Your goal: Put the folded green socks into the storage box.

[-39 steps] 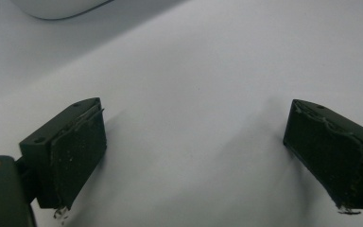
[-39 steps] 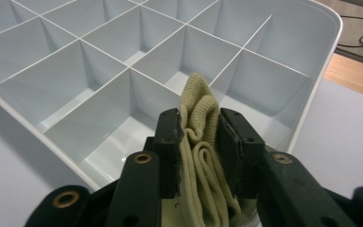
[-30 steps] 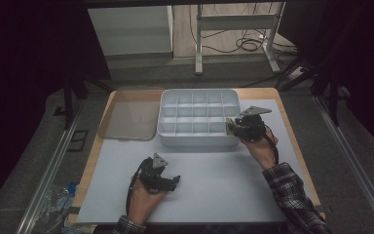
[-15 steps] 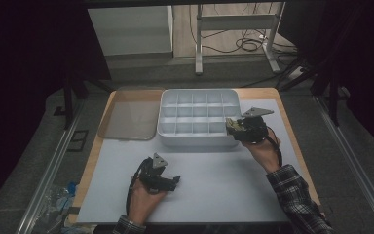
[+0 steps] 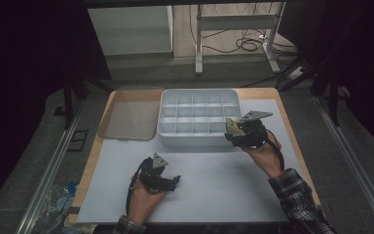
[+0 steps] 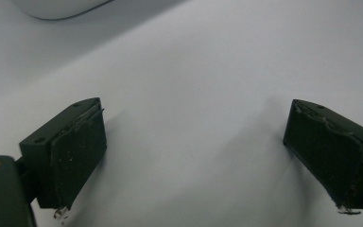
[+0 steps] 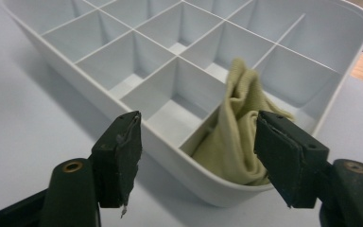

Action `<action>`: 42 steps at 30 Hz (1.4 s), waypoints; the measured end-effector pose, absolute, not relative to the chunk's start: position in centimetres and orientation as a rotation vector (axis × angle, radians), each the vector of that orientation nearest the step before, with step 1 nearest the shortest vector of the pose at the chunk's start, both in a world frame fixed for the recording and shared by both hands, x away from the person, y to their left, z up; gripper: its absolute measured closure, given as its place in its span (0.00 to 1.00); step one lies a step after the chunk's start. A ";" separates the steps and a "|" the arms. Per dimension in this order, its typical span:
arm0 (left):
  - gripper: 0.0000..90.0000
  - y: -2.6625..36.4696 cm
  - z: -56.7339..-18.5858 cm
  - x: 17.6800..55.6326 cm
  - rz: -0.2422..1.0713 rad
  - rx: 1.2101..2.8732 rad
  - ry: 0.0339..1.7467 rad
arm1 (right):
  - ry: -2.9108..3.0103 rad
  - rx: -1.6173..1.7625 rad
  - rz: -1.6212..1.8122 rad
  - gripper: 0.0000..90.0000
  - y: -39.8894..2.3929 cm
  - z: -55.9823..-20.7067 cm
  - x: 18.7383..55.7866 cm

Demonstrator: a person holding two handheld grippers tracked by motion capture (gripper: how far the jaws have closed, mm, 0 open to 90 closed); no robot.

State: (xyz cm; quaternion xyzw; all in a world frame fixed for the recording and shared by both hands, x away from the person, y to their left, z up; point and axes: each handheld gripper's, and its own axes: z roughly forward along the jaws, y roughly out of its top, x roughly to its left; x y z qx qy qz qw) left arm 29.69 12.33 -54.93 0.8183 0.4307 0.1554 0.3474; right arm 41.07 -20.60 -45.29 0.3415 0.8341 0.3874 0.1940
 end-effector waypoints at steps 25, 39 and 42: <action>0.07 12.3 -54.9 29.7 0.404 2.118 1.120 | 2.422 0.906 1.077 0.22 -21.3 -45.5 37.3; 0.07 12.3 -54.9 29.7 0.405 2.122 1.118 | 2.440 0.872 1.071 0.12 -21.9 -46.0 34.7; 0.07 12.3 -54.9 29.7 0.405 2.118 1.120 | 2.438 0.874 1.062 0.11 -22.0 -46.4 34.2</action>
